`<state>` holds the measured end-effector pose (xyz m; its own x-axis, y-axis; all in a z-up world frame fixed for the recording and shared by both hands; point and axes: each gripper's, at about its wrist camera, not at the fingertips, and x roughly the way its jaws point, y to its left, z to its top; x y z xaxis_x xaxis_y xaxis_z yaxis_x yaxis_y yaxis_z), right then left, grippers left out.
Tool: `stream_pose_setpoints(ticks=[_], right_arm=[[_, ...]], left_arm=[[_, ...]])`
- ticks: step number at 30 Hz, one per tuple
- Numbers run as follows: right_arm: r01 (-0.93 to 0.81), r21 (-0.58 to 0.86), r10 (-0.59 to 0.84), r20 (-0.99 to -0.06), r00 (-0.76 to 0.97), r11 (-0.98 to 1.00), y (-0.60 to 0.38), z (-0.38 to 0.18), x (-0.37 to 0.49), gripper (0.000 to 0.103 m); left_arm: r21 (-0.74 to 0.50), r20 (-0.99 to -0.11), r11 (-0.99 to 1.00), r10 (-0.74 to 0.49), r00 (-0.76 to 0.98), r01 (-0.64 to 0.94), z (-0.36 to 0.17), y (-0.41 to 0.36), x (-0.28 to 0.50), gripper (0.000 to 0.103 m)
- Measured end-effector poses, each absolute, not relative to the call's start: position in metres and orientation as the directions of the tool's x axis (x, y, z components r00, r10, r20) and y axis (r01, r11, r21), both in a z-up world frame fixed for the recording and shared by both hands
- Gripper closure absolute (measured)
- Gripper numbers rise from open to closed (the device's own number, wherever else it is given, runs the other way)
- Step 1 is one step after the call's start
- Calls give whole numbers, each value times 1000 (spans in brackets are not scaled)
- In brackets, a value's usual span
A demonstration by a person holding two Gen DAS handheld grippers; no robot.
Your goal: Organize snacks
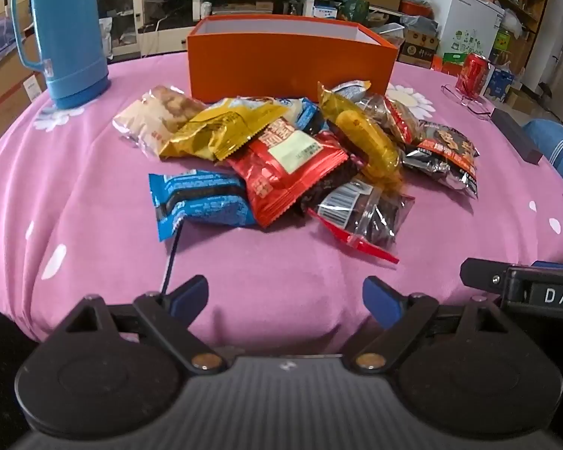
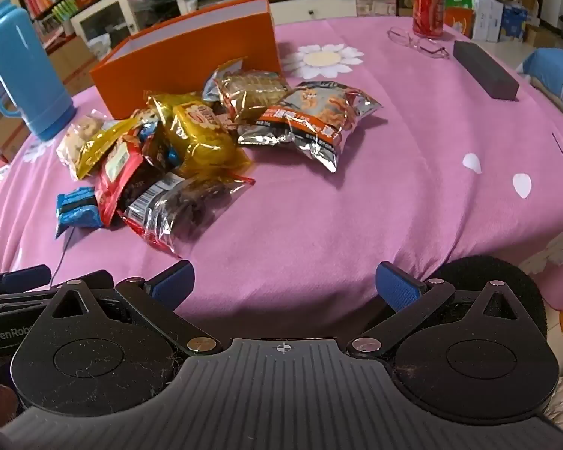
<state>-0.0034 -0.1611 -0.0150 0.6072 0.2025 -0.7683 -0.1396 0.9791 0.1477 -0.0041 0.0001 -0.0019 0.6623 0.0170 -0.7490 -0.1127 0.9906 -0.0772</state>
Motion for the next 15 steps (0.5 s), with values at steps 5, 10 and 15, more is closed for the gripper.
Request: stream_pose_setpoints(ticks=[5,10,15], right_arm=[[-142,153,208,-768,606,978,-160,-18,-2,9],[-143,151,207,-772,602,978,-160,-20,-1,9],[-142,148,203,-774,600,979,-161,-16,-3,9]], left_arm=[[-74,-752,991,16,659,-109,-2,-1,-3,15],[-78,-753,991,14,658,-111,-3,-2,1,15],[-78,-753,991,14,658,-111,-3,-2,1,15]])
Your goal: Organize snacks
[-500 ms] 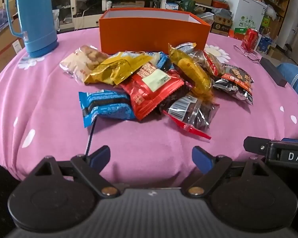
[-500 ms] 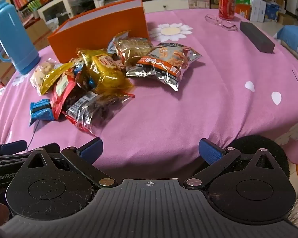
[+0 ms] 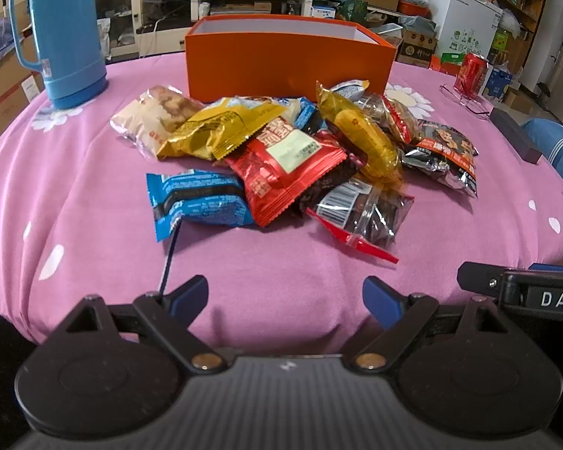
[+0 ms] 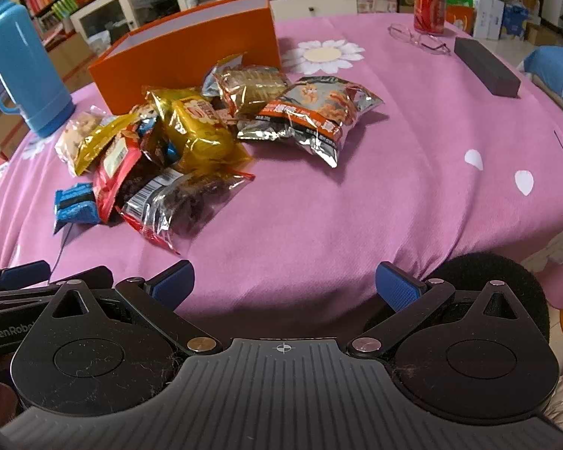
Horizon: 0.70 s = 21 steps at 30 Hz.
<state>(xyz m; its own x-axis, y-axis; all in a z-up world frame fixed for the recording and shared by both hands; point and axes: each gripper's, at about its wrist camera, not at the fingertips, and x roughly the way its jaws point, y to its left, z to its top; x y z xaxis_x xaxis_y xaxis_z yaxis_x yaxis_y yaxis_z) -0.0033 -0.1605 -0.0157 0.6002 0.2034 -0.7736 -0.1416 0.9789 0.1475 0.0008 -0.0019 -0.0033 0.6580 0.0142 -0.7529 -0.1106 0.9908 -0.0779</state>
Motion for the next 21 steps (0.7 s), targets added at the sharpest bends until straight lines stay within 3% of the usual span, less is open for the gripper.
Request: stream_pose_setpoints(ticks=[21], right_arm=[[-144,149,206,-776,595,978,-160,-20,-2,9]], left_arm=[[-69,-766,992,16,643,-107,-8,-3,4,15]])
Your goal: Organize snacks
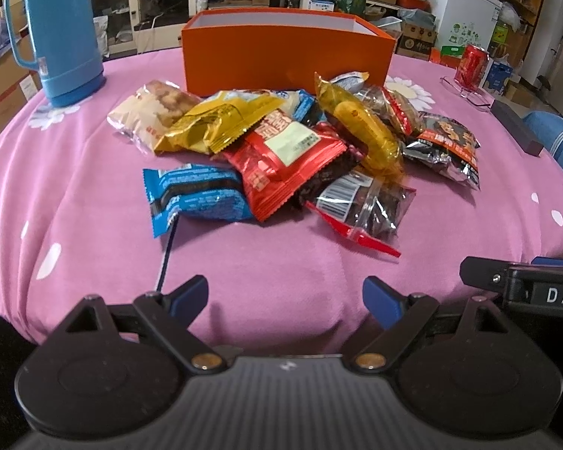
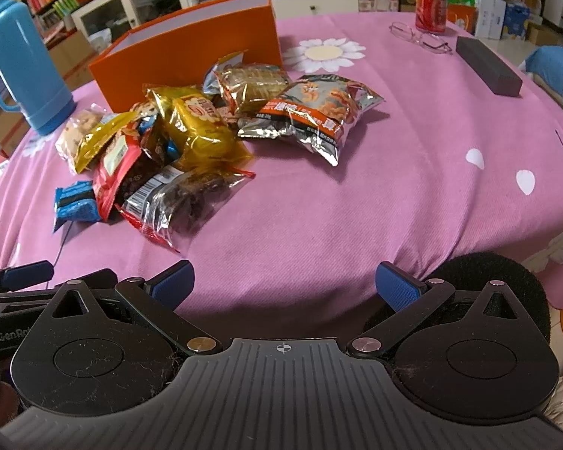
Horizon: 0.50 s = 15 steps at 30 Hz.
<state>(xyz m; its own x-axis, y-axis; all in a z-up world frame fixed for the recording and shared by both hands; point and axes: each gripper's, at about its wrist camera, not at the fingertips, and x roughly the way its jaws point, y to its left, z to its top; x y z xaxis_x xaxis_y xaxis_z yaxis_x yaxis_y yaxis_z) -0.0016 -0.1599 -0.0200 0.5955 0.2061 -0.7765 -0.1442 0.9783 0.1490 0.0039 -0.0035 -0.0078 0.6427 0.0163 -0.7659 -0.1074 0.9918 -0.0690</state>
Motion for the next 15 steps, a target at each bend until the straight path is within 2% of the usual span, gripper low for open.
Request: stream_pose_setpoints(ticks=[15], right_arm=[[-145,148,205,-777,595,978,-160,-20,-1,9]], left_arm=[[-61,-778,992,22,628,-110,-12,-3,6,15]])
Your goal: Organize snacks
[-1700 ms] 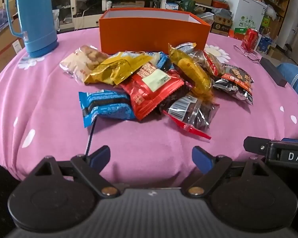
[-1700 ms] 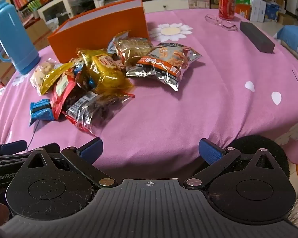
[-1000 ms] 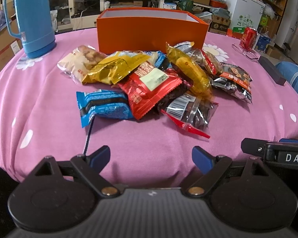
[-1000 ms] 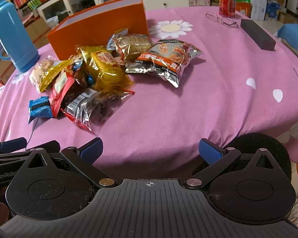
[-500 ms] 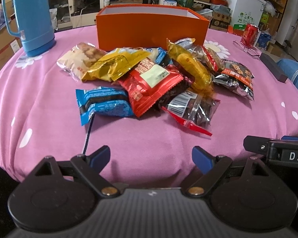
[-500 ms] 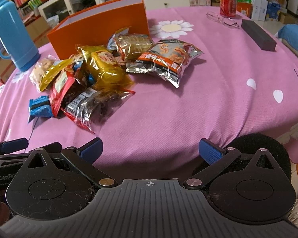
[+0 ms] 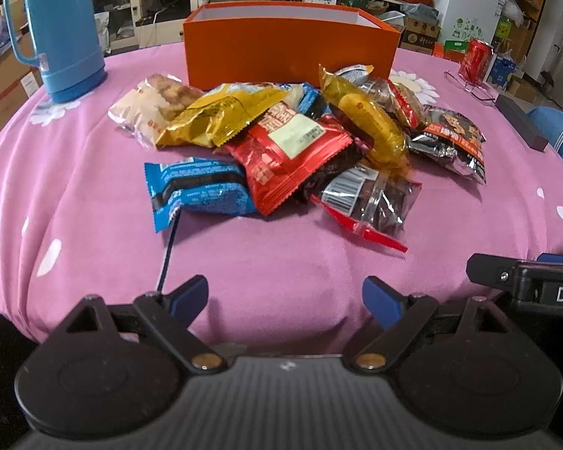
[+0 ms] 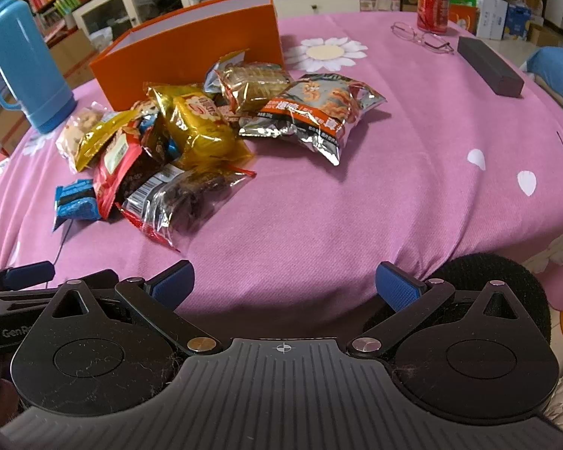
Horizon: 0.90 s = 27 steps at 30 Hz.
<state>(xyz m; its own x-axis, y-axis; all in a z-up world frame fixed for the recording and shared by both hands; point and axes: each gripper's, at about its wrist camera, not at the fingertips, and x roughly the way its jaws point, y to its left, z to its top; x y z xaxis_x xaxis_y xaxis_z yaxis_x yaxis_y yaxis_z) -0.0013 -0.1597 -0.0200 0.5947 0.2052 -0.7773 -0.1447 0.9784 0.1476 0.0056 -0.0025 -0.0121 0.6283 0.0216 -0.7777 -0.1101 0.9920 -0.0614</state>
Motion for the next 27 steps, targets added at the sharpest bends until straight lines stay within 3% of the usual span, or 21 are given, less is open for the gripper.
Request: stream_pose_setpoints(ticks=[27], right_arm=[[-150,148,208,-792,574,978,-160,-28,0,9]], left_arm=[[-63,-800,991,19,600,-116,-20,-1,9,15]])
